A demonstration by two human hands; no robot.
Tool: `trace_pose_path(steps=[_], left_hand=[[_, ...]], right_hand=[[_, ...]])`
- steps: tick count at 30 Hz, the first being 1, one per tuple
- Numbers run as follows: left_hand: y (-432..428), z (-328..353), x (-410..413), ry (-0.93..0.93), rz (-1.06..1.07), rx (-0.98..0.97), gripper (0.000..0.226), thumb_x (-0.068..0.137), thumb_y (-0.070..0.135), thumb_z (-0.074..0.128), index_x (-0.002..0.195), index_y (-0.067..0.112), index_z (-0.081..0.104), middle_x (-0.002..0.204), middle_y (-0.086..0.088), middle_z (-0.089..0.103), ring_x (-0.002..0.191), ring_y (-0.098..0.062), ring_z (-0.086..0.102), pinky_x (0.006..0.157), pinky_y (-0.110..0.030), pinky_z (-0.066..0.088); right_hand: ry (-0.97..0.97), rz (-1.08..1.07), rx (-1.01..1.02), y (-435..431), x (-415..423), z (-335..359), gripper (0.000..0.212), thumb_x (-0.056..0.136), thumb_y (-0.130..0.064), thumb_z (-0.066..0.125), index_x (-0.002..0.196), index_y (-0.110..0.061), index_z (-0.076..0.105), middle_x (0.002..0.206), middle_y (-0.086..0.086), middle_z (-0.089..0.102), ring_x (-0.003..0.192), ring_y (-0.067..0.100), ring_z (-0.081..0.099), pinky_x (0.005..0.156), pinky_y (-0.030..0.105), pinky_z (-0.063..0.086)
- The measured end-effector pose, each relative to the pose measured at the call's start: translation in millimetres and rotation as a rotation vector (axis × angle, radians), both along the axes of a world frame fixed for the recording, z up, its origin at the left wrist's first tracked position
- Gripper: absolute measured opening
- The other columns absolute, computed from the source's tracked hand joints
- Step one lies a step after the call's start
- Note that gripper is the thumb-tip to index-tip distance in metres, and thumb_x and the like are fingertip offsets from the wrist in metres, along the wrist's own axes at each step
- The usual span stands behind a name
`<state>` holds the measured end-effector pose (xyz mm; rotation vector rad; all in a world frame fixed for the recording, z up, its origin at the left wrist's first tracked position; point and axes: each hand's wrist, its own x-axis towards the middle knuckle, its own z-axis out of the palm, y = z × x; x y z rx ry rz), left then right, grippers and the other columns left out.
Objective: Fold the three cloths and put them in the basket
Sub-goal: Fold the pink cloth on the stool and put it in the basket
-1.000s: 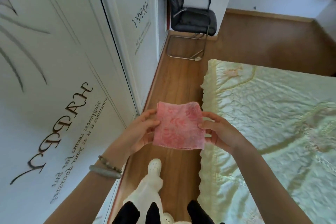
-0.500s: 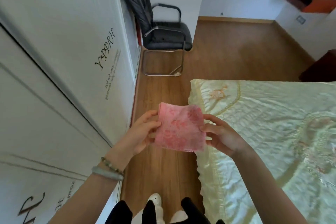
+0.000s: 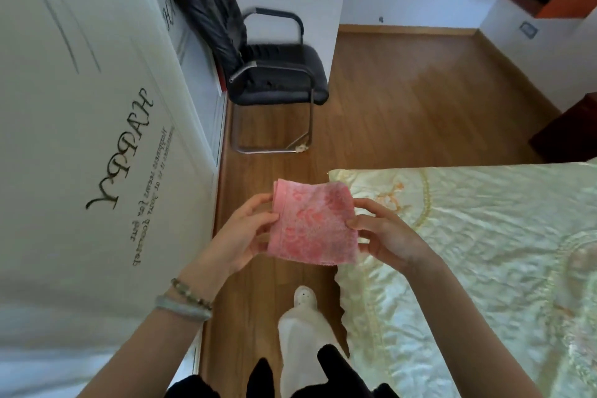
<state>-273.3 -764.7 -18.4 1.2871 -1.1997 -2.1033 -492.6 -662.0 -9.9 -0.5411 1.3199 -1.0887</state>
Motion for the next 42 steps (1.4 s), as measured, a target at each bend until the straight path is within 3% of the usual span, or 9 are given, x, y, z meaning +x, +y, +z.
trace_pose_path(steps=[8,12,18,22,28,34,37,42], left_hand=[[-139,4,-101,-0.014,0.042,-0.018,0.027,0.094,0.013,0.05,0.119,0.022,0.057,0.117,-0.011,0.059,0.105,-0.03,0.062,0.078,-0.044,0.056],[-197,7,-134,0.012,0.044,-0.025,0.029,0.094,0.01,0.051,0.12,0.022,0.057,0.117,-0.012,0.06,0.105,-0.031,0.062,0.072,-0.041,0.056],[-288,6,-179,0.007,0.006,-0.033,0.028,0.094,0.01,0.05,0.118,0.021,0.058,0.117,-0.012,0.06,0.106,-0.032,0.061,0.078,-0.046,0.056],[-358,5,-216,0.004,-0.074,-0.057,0.028,0.094,0.009,0.049,0.118,0.021,0.058,0.116,-0.011,0.059,0.106,-0.031,0.06,0.074,-0.043,0.058],[-474,15,-275,0.001,-0.22,-0.074,0.029,0.095,0.009,0.048,0.116,0.024,0.06,0.112,-0.008,0.063,0.103,-0.028,0.062,0.072,-0.04,0.057],[-574,25,-338,-0.025,-0.364,-0.061,0.029,0.094,0.007,0.049,0.113,0.025,0.062,0.114,-0.01,0.064,0.106,-0.03,0.061,0.091,-0.054,0.05],[-604,29,-374,0.012,-0.447,-0.042,0.029,0.095,0.007,0.047,0.115,0.023,0.061,0.112,-0.008,0.065,0.103,-0.026,0.064,0.085,-0.047,0.054],[-639,23,-445,0.015,-0.546,-0.031,0.03,0.096,0.008,0.046,0.118,0.023,0.059,0.111,-0.008,0.063,0.098,-0.023,0.063,0.062,-0.032,0.055]], right_hand=[[0.041,0.019,-0.017,-147,-103,10,0.038,0.075,-0.009,0.067,0.113,-0.012,0.062,0.101,0.011,0.066,0.094,0.028,0.063,0.083,0.045,0.052],[0.043,0.014,-0.025,-206,-140,11,0.03,0.084,-0.004,0.061,0.114,-0.012,0.062,0.105,0.008,0.065,0.096,0.027,0.062,0.077,0.04,0.055],[0.013,-0.011,-0.023,-289,-182,7,0.032,0.085,-0.005,0.061,0.117,-0.01,0.059,0.108,0.01,0.064,0.096,0.028,0.065,0.077,0.039,0.054],[-0.001,-0.078,-0.021,-345,-211,3,0.034,0.086,-0.005,0.061,0.119,-0.01,0.057,0.113,0.013,0.062,0.099,0.029,0.065,0.074,0.037,0.054],[-0.048,-0.215,-0.019,-434,-252,0,0.053,0.07,-0.014,0.068,0.121,-0.011,0.055,0.11,0.012,0.062,0.092,0.027,0.066,0.076,0.04,0.054],[-0.076,-0.369,-0.041,-502,-290,-1,0.054,0.07,-0.012,0.068,0.121,-0.01,0.055,0.105,0.012,0.064,0.087,0.027,0.066,0.075,0.04,0.055],[-0.094,-0.43,-0.044,-521,-314,2,0.051,0.074,-0.009,0.067,0.123,-0.009,0.053,0.101,0.013,0.065,0.087,0.029,0.063,0.075,0.041,0.055],[-0.049,-0.521,-0.025,-541,-370,-1,0.042,0.085,-0.002,0.059,0.126,-0.01,0.051,0.099,0.013,0.065,0.086,0.029,0.063,0.072,0.04,0.057]])
